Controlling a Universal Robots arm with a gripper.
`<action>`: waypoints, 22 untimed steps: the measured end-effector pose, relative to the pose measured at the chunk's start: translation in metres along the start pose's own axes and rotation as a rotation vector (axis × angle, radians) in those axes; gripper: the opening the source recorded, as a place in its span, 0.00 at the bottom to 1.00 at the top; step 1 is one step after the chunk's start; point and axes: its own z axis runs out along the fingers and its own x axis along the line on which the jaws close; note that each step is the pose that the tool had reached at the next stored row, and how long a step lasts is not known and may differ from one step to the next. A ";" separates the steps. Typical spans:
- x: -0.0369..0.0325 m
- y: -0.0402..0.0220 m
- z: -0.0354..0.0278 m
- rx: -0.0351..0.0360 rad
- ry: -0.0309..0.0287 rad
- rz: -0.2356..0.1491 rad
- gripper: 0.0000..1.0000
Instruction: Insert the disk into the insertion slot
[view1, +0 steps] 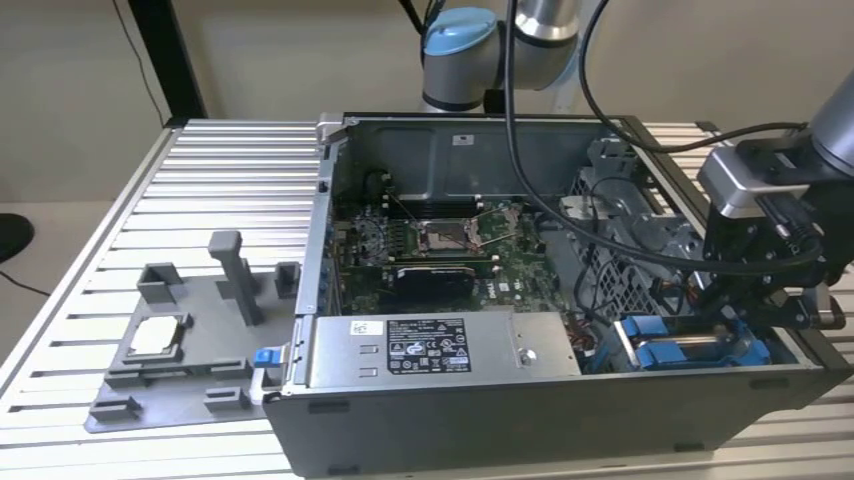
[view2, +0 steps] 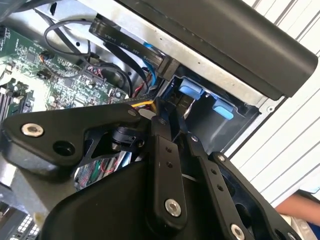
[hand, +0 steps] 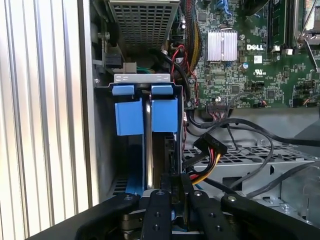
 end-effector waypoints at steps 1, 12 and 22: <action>0.0000 0.0000 0.0002 0.0001 0.0003 0.000 0.00; 0.0003 0.0000 0.0040 0.0001 0.0003 0.000 0.00; 0.0002 0.0001 0.0018 0.0000 -0.0008 0.000 1.00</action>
